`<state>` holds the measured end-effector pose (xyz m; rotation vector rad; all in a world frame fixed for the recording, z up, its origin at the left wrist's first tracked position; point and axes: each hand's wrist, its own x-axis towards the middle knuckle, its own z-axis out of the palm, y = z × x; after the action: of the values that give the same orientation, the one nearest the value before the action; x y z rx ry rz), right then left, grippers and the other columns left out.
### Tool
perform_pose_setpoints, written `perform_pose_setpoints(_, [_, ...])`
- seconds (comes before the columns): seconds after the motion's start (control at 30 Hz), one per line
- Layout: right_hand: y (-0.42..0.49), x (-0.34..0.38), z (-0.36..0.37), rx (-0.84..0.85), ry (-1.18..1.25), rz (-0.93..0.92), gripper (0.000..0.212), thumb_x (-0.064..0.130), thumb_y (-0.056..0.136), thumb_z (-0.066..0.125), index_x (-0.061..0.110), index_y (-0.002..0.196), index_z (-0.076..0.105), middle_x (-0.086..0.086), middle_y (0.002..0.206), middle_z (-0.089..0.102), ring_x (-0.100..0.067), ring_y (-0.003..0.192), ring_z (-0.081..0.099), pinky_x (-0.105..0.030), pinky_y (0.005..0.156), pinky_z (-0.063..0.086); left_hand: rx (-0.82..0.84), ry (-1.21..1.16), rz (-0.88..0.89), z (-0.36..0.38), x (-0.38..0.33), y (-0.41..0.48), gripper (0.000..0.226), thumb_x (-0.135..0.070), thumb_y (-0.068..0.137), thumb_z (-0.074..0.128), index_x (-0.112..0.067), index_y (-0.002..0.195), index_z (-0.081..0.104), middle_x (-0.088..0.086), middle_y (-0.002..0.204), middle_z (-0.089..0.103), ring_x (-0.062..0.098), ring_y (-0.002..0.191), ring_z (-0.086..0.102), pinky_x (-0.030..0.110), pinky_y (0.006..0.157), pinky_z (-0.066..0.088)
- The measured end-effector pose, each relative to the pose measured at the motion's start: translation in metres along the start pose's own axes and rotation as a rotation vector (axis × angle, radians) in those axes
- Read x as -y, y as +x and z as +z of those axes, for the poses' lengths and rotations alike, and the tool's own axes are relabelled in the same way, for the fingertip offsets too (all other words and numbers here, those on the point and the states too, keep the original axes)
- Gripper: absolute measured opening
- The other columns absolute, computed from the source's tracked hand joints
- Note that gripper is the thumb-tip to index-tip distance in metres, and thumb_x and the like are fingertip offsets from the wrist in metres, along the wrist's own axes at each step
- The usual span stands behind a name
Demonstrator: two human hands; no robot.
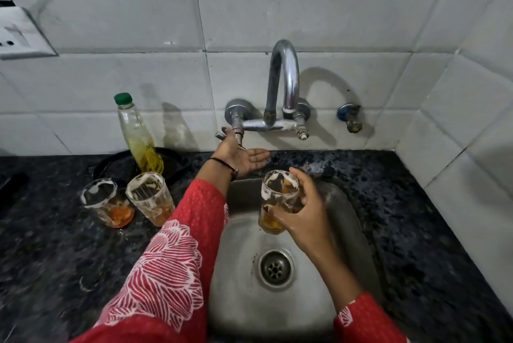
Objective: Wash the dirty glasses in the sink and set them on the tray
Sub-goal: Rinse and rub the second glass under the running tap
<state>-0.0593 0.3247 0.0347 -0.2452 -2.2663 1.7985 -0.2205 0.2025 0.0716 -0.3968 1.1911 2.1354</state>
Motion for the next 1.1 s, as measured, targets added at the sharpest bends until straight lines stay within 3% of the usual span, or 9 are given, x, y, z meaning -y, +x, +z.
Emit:
perform_pose_setpoints(0.07, [0.001,-0.001,0.001,-0.006,-0.007,-0.006,0.080,0.008,0.062,0.082,0.041,0.126,0.049,0.012,0.120,0.062,-0.002,0.108,0.060,-0.031,0.095,0.052,0.021,-0.004,-0.036,-0.006,-0.003,0.003,0.106,-0.078,0.081,0.009,0.006,0.145,0.019,0.028,0.143,0.040,0.036,0.132,0.042,0.047,0.109,0.031])
perform_pose_setpoints(0.2, [0.000,-0.002,0.004,-0.016,-0.017,-0.033,0.070,0.007,0.064,0.080,0.037,0.121,0.053,0.012,0.118,0.062,-0.002,0.108,0.059,-0.029,0.093,0.052,0.024,0.196,-0.017,-0.023,0.029,-0.003,0.095,-0.079,0.077,0.034,-0.010,0.142,0.034,0.023,0.133,0.052,0.036,0.118,0.054,0.050,0.097,0.044])
perform_pose_setpoints(0.33, [-0.011,-0.004,0.008,-0.006,-0.161,-0.037,0.039,0.015,0.071,0.077,0.029,0.101,0.055,0.008,0.111,0.059,0.002,0.094,0.058,-0.011,0.076,0.048,0.176,0.248,-0.180,-0.042,0.111,-0.023,0.066,-0.072,0.085,0.035,-0.019,0.097,0.072,0.007,0.100,0.071,0.023,0.091,0.064,0.039,0.082,0.050])
perform_pose_setpoints(0.4, [-0.013,-0.008,0.009,0.088,-0.315,-0.038,0.029,0.017,0.079,0.071,0.024,0.101,0.053,0.006,0.133,0.049,-0.001,0.114,0.051,-0.011,0.087,0.043,0.165,0.107,-0.200,-0.046,0.146,-0.024,0.054,-0.059,0.089,0.040,-0.018,0.091,0.074,0.005,0.093,0.072,0.020,0.084,0.066,0.034,0.073,0.054])
perform_pose_setpoints(0.5, [-0.012,-0.010,0.008,0.228,-0.807,-0.120,0.026,0.018,0.094,0.049,0.012,0.119,0.055,-0.001,0.157,0.021,-0.016,0.145,0.010,-0.025,0.114,0.016,0.094,-0.056,-0.164,-0.044,0.171,-0.018,0.041,-0.050,0.077,0.052,-0.017,0.091,0.073,0.005,0.091,0.071,0.020,0.083,0.065,0.030,0.071,0.051])
perform_pose_setpoints(0.7, [-0.004,0.000,0.002,0.321,-1.001,-0.115,0.024,0.023,0.093,0.046,0.021,0.109,0.063,-0.005,0.109,0.067,-0.025,0.104,0.059,-0.034,0.082,0.047,0.065,-0.097,-0.120,-0.054,0.182,0.000,0.043,-0.053,0.088,0.043,-0.019,0.102,0.065,0.009,0.105,0.067,0.024,0.098,0.060,0.034,0.082,0.045])
perform_pose_setpoints(0.87, [0.016,-0.006,0.012,0.098,-0.540,0.336,0.021,0.032,0.089,0.056,0.019,0.094,0.071,-0.002,0.092,0.072,-0.023,0.089,0.067,-0.031,0.073,0.050,0.082,-0.066,0.035,-0.070,0.192,0.006,0.048,-0.051,0.094,0.039,-0.017,0.111,0.069,0.004,0.098,0.072,0.013,0.076,0.063,0.024,0.066,0.045])
perform_pose_setpoints(1.0, [-0.006,-0.019,0.024,0.532,-0.826,-0.029,0.026,0.015,0.094,0.045,0.007,0.116,0.056,-0.016,0.113,0.061,-0.034,0.105,0.058,-0.034,0.083,0.044,0.004,0.070,-0.136,-0.085,0.177,0.019,0.045,-0.048,0.093,0.031,-0.018,0.092,0.065,0.002,0.071,0.069,0.014,0.060,0.061,0.024,0.057,0.043])
perform_pose_setpoints(1.1, [0.002,-0.035,0.009,0.667,-1.132,-0.197,0.036,0.017,0.095,0.042,0.015,0.131,0.046,-0.010,0.124,0.059,-0.030,0.112,0.055,-0.032,0.089,0.043,0.023,0.177,-0.291,-0.088,0.165,0.029,0.048,-0.051,0.093,0.036,-0.016,0.112,0.065,0.009,0.094,0.067,0.020,0.073,0.062,0.030,0.063,0.054])
